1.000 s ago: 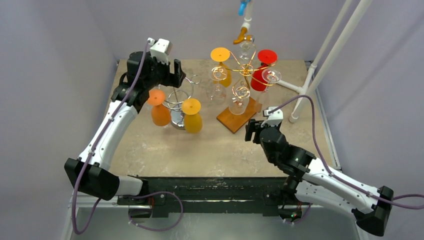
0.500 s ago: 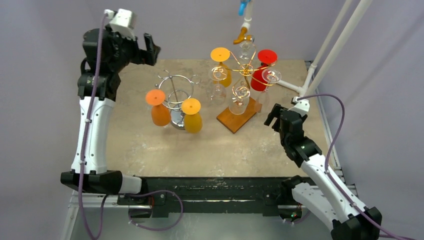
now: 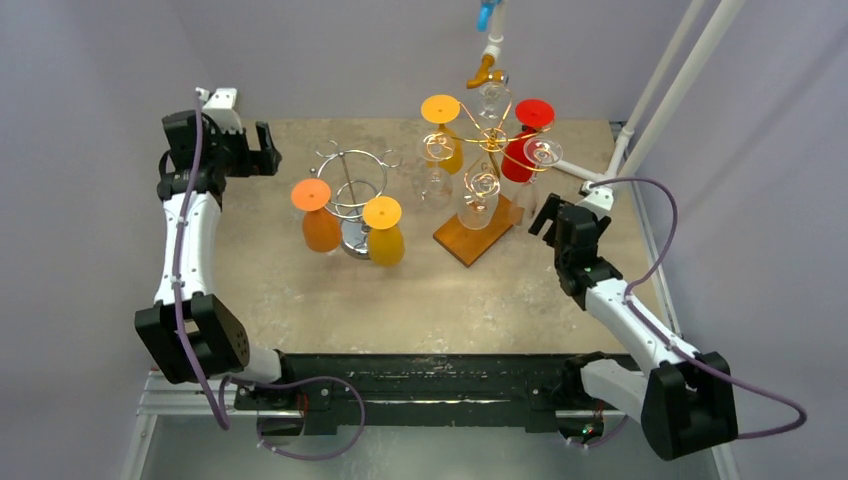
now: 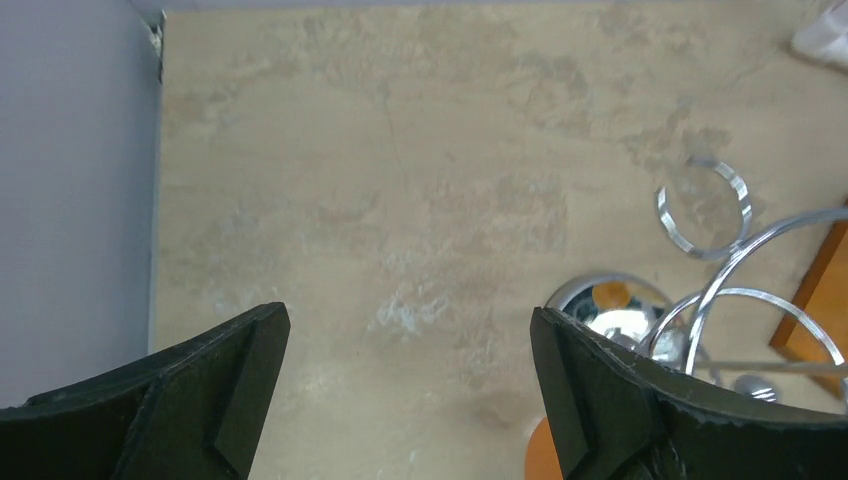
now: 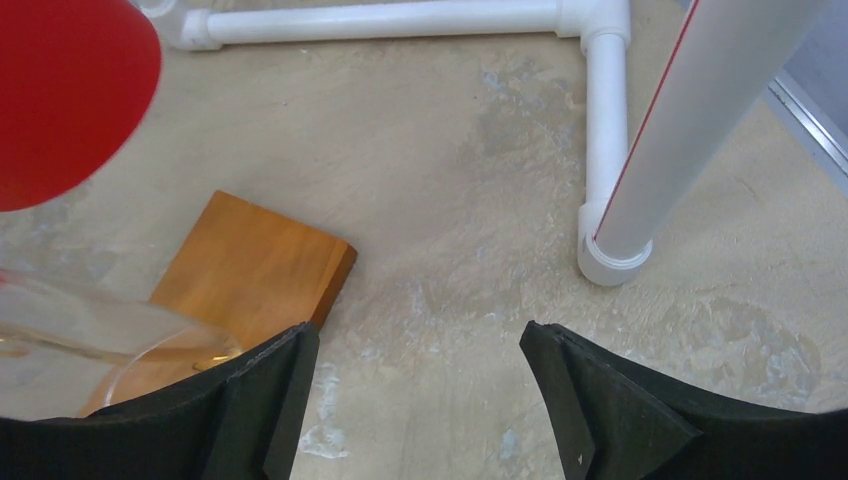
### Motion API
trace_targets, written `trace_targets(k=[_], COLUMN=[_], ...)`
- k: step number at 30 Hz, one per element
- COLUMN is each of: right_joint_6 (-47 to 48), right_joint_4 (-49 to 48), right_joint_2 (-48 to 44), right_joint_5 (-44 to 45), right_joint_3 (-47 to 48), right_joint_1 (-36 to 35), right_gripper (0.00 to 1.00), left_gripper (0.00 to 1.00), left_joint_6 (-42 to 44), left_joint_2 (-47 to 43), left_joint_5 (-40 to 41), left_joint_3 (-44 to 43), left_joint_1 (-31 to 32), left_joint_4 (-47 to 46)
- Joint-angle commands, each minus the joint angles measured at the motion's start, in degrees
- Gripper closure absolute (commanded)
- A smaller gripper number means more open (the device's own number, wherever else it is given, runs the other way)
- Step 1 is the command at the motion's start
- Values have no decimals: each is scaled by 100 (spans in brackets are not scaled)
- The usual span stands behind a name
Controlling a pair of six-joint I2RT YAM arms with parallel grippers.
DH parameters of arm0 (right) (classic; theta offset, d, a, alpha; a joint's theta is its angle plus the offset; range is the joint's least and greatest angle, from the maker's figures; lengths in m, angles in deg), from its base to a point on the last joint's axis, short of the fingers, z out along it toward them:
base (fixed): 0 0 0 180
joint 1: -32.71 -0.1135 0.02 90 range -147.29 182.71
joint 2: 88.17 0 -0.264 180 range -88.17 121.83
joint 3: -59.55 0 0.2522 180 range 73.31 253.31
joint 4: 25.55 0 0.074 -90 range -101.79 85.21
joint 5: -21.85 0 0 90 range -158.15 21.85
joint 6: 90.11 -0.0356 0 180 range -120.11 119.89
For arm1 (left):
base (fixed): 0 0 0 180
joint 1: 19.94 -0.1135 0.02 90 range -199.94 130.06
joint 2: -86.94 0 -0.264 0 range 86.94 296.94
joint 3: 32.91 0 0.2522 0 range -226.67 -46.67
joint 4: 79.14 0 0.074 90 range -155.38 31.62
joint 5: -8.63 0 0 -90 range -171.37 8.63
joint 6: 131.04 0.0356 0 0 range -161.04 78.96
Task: Place the wine glass upside down on the wine glass rack
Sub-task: Reset both arms
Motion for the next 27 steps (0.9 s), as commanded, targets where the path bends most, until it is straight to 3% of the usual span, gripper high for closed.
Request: trace_targets(k=[1, 7, 14, 18, 27], right_joint_6=[529, 736, 1026, 1149, 1489], right_joint_4=[-1331, -1904, -2648, -3311, -4430], right_joint_2=[438, 1113, 1563, 1591, 1986], right_joint_5=[227, -140, -603, -841, -800], right_joint_3=[-217, -175, -362, -661, -817], right_joint_1=[108, 706, 844, 846, 844], right_gripper=[11, 8, 8, 7, 1], left_gripper=[0, 0, 0, 0, 0], left_joint_6=[324, 472, 419, 103, -758], left_joint_2=[-81, 145, 365, 644, 1038], left_joint_5=[-32, -141, -460, -629, -758], left_joint_3=[1009, 2212, 3506, 3970, 5256], left_joint_1=[-128, -167, -165, -165, -104], left_joint_4=[-974, -1964, -3492, -4283, -7005])
